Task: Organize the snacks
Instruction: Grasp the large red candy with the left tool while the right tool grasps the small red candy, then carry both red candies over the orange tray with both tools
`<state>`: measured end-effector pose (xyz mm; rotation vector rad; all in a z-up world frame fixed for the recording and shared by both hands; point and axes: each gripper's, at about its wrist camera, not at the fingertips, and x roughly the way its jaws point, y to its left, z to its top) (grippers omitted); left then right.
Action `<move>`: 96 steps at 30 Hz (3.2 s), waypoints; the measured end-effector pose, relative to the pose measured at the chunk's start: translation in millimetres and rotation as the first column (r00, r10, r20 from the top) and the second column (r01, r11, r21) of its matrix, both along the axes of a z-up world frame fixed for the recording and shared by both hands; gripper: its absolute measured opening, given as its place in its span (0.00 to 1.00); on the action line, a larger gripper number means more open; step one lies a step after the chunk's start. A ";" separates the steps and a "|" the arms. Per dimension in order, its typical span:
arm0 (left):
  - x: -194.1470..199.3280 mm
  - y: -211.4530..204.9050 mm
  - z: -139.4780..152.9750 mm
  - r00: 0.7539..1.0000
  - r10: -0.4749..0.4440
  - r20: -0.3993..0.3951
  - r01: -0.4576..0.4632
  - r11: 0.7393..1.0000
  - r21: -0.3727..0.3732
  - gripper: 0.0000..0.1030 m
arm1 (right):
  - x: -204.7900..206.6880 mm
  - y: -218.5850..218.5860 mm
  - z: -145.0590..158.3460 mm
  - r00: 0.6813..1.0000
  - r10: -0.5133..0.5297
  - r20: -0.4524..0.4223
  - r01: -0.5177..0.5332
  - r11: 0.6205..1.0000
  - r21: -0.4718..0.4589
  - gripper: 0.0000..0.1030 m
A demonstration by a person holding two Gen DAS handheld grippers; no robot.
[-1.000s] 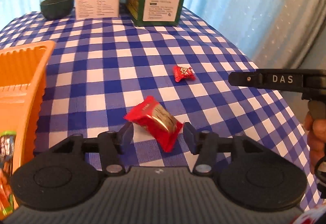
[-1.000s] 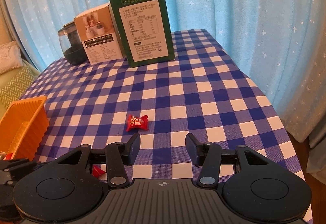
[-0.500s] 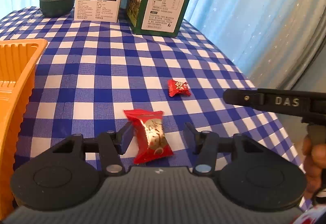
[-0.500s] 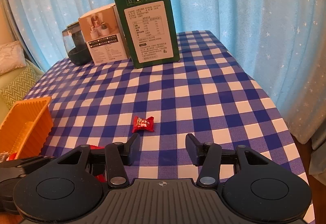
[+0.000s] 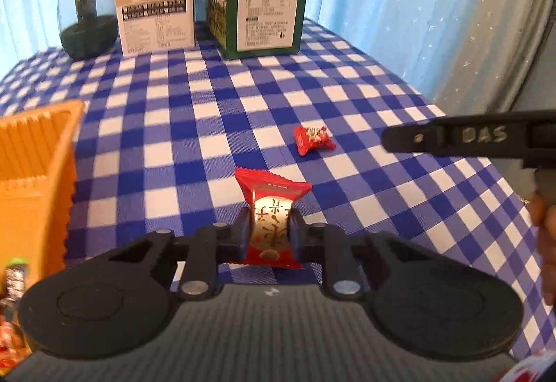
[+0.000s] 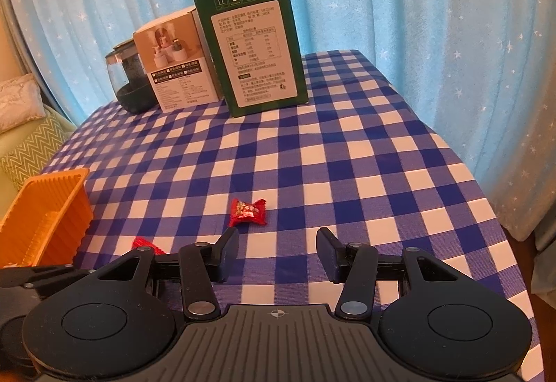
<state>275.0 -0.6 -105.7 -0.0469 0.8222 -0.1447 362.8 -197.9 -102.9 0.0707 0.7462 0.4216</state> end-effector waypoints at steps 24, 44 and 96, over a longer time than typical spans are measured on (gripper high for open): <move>3.2 49.4 20.0 0.999 0.040 0.005 -0.040 0.998 -0.055 0.19 | 45.5 48.1 -41.0 0.997 0.071 0.032 -0.070 0.997 -0.027 0.48; 4.1 47.9 16.1 0.999 0.047 -0.006 -0.047 0.997 -0.053 0.19 | 47.3 70.7 -46.2 0.993 0.095 0.071 -0.084 0.986 -0.145 0.24; -213.0 93.4 167.2 0.970 0.216 0.113 -0.209 0.975 -0.073 0.19 | -219.0 73.5 108.4 0.986 0.122 0.116 -0.127 0.991 0.038 0.24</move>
